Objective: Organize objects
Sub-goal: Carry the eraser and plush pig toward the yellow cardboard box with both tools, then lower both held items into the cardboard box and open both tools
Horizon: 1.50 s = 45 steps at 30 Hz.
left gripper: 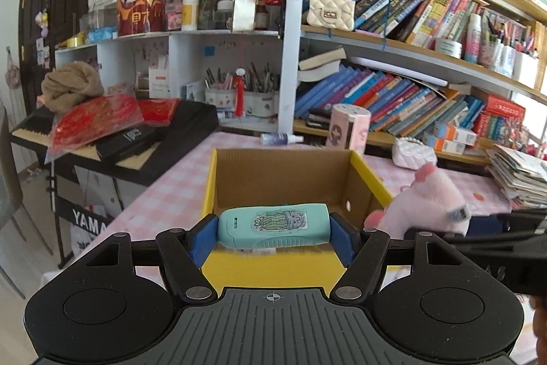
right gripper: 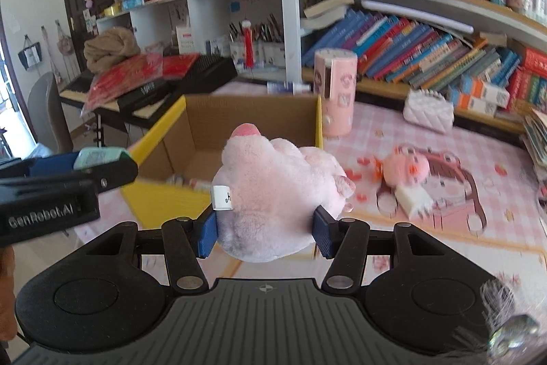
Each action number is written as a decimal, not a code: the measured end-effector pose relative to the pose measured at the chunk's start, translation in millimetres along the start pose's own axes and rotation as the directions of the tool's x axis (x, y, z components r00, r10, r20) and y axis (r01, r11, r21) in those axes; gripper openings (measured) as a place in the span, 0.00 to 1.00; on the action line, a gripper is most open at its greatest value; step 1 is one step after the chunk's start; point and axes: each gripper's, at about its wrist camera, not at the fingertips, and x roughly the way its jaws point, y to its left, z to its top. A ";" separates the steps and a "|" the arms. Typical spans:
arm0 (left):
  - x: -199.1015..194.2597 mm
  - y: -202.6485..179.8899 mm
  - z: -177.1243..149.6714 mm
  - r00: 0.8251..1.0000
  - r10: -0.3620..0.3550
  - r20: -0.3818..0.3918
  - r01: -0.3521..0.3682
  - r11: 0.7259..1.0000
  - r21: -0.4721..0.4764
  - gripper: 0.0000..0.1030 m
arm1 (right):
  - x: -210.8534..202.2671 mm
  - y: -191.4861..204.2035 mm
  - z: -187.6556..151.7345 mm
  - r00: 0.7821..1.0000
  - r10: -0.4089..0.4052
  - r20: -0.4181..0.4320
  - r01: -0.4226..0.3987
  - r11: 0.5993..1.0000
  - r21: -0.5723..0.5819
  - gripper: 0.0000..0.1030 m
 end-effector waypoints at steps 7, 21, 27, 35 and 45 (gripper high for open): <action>44.9 -11.1 9.5 0.998 0.050 -0.032 -0.048 0.997 0.060 0.67 | 33.0 -14.9 37.0 0.999 0.015 0.049 -0.015 1.000 -0.011 0.51; 111.2 -31.3 -9.3 0.980 0.104 -0.167 -0.071 0.978 0.195 0.67 | 109.8 -5.1 58.2 0.998 0.057 0.033 -0.054 0.993 -0.105 0.51; 122.6 -29.8 -11.2 0.976 0.107 -0.191 -0.071 0.979 0.189 0.67 | 142.2 7.6 49.9 0.997 0.073 -0.016 -0.074 0.981 -0.181 0.51; 125.3 -22.6 -12.9 0.974 0.067 -0.217 -0.041 0.991 0.124 0.67 | 172.5 16.6 37.4 0.989 0.106 -0.105 -0.129 0.963 -0.237 0.52; 127.0 -23.9 -11.2 0.972 0.065 -0.226 -0.042 0.994 0.104 0.68 | 181.9 6.2 38.4 0.974 0.157 -0.165 -0.191 0.957 -0.218 0.53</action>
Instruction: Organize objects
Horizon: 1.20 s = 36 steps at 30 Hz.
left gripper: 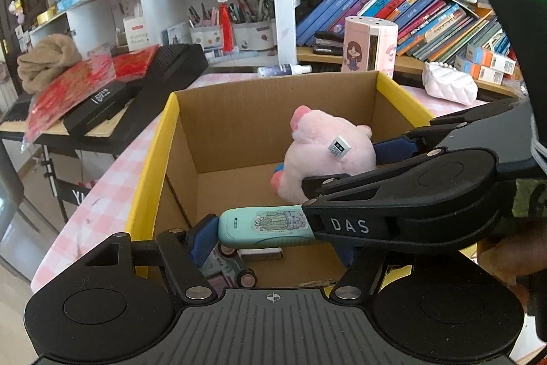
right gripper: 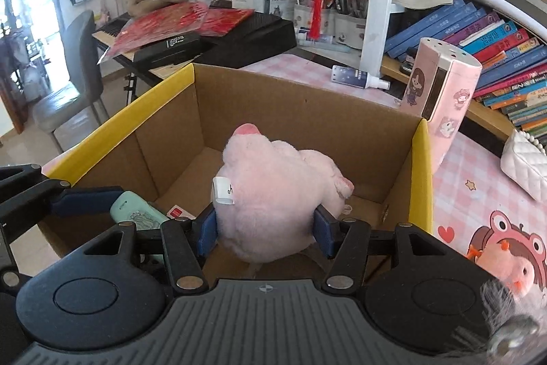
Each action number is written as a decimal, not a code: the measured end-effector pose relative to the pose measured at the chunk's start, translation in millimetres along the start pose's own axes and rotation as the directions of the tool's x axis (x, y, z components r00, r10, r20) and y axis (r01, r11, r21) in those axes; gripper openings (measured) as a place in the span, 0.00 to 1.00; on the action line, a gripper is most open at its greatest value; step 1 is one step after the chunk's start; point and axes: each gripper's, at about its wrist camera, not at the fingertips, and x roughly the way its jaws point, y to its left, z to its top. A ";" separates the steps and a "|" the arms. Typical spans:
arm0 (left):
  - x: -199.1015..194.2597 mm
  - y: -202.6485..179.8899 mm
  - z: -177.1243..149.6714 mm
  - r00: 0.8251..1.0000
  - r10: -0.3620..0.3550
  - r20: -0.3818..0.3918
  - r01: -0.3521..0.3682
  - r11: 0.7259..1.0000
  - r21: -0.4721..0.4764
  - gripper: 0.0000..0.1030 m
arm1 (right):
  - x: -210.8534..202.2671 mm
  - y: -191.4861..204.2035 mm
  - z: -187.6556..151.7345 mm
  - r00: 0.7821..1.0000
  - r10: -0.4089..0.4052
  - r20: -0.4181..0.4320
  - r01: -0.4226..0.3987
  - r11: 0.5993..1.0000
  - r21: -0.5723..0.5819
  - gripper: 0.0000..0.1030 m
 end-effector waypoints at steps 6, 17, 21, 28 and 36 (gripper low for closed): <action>-0.2 -0.6 1.5 1.000 0.000 0.017 0.000 1.000 0.006 0.71 | 4.8 -13.7 4.8 1.000 0.012 -0.022 -0.013 1.000 -0.017 0.55; -30.7 11.3 -1.1 0.996 0.018 0.087 -0.015 0.999 -0.034 0.90 | -27.1 -12.3 2.5 0.999 0.019 0.037 -0.020 0.999 0.044 0.80; -49.2 16.2 -4.7 0.992 0.013 0.126 -0.006 0.999 -0.053 0.92 | -54.5 -12.1 -1.8 0.996 -0.003 0.088 -0.004 0.997 0.073 0.81; -77.6 23.0 -18.4 0.987 0.026 0.157 -0.014 0.997 -0.081 0.92 | -97.5 -7.2 -13.8 0.986 -0.086 0.144 0.065 0.988 0.140 0.81; -103.2 30.8 -41.9 0.989 0.070 0.130 -0.057 0.993 -0.104 0.93 | -142.4 10.7 -41.4 0.958 -0.219 0.185 0.184 0.965 0.189 0.81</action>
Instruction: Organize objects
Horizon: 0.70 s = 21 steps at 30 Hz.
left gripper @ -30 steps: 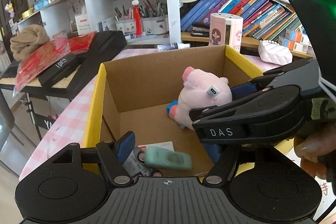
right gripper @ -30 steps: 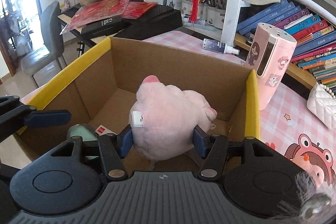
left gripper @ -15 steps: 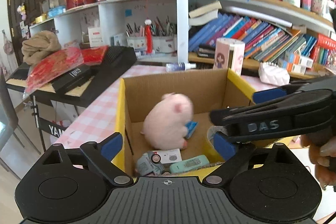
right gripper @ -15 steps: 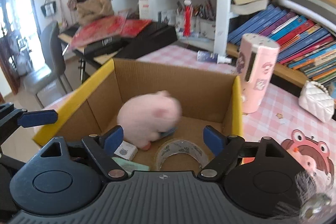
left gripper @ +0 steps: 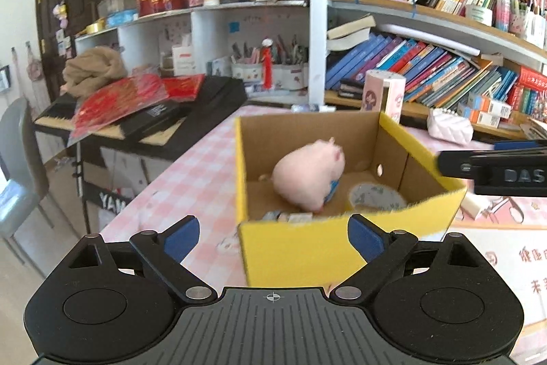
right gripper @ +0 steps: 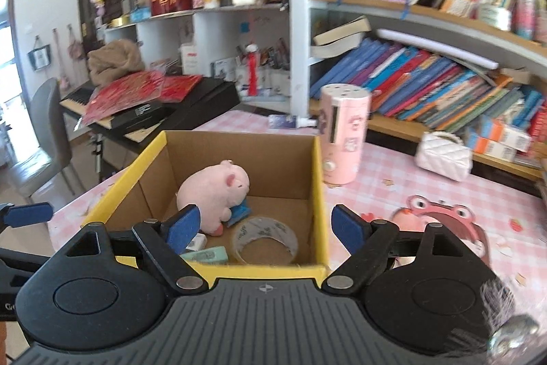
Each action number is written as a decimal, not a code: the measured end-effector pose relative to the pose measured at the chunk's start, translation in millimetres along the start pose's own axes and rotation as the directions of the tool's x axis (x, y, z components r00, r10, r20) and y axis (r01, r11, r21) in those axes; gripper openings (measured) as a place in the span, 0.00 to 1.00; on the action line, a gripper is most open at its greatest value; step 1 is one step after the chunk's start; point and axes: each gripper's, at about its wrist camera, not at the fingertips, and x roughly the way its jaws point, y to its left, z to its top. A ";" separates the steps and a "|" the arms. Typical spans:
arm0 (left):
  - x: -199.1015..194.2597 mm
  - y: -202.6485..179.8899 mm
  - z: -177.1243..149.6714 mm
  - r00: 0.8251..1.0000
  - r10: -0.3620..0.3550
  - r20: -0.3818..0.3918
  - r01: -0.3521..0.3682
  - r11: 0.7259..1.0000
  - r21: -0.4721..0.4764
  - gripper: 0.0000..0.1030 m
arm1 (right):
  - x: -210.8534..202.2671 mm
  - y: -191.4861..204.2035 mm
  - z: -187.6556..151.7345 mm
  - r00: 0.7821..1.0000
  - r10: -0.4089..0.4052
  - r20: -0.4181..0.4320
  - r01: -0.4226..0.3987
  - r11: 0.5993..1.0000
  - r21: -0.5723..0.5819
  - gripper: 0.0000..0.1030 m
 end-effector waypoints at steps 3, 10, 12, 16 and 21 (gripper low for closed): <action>-9.2 6.0 -12.4 0.999 0.025 -0.030 -0.026 0.999 -0.019 0.93 | -16.2 6.0 -15.7 0.998 -0.062 -0.011 0.062 0.998 -0.007 0.82; -32.4 13.9 -38.5 0.997 0.027 -0.071 -0.030 0.999 -0.037 0.93 | -41.7 20.8 -59.0 0.988 -0.121 -0.092 0.120 0.993 -0.016 0.83; -37.6 13.0 -44.8 0.996 0.029 -0.080 -0.031 0.999 -0.025 0.94 | -46.5 24.7 -67.1 0.986 -0.125 -0.112 0.125 0.992 -0.012 0.83; -46.4 9.2 -55.1 0.995 0.030 -0.097 -0.030 1.000 0.004 0.94 | -56.0 32.2 -79.5 0.983 -0.129 -0.128 0.127 0.992 -0.020 0.83; -57.9 4.9 -63.3 0.994 0.018 -0.103 -0.015 0.999 0.029 0.95 | -68.9 36.1 -95.0 0.981 -0.129 -0.147 0.128 0.992 -0.013 0.83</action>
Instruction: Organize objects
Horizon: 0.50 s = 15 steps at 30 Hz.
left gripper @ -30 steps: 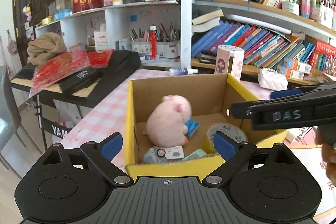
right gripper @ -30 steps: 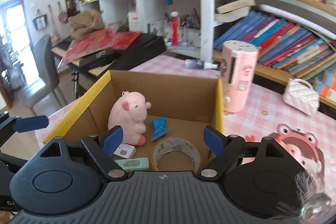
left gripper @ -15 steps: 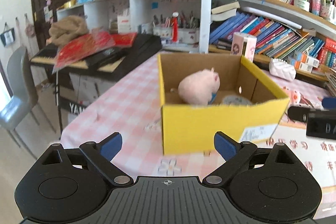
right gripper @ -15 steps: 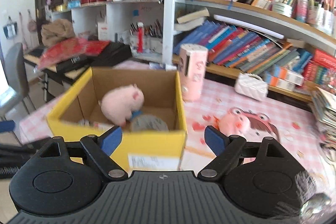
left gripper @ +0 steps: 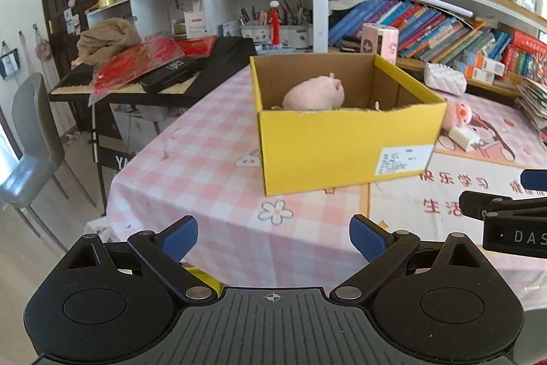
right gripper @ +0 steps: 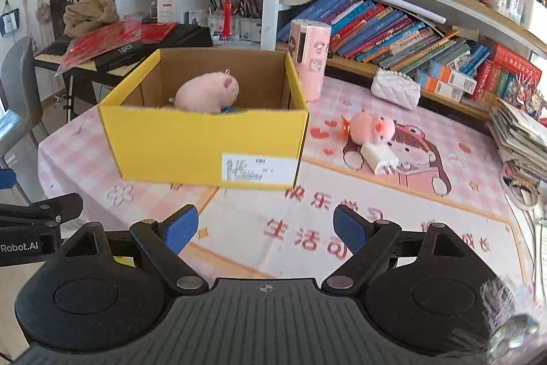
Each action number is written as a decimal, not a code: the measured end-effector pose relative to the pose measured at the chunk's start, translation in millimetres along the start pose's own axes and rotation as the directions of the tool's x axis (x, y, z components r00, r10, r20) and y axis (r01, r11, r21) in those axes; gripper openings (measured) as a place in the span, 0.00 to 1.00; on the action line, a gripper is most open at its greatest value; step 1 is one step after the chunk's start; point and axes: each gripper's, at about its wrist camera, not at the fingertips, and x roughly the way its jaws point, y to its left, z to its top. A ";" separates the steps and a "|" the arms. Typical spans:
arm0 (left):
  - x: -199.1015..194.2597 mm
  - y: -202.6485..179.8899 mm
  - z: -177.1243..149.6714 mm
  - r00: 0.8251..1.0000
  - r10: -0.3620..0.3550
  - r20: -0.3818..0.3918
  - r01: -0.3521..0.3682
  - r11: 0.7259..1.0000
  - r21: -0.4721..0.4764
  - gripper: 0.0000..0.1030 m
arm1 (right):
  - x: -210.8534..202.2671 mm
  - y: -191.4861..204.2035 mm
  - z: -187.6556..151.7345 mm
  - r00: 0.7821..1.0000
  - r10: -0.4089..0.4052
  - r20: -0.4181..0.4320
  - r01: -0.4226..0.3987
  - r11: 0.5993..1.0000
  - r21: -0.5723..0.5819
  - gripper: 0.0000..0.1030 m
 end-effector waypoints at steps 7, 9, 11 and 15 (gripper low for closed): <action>-11.3 -9.8 -11.3 1.000 -0.026 -0.012 0.026 0.999 0.042 0.95 | -13.8 -4.9 -17.6 1.000 -0.019 -0.015 0.020 0.999 0.043 0.84; -14.0 -12.2 -13.4 0.999 -0.034 -0.013 0.035 0.998 0.049 0.95 | -17.5 -7.1 -22.1 0.999 -0.026 -0.021 0.027 0.998 0.056 0.84; -15.8 -15.0 -15.1 0.999 -0.043 -0.017 0.044 0.997 0.056 0.95 | -21.5 -9.6 -26.4 0.999 -0.035 -0.024 0.037 0.997 0.069 0.84; -16.9 -23.0 -17.3 0.997 -0.073 -0.024 0.074 0.995 0.072 0.95 | -29.1 -16.8 -34.6 0.998 -0.059 -0.033 0.061 0.994 0.092 0.84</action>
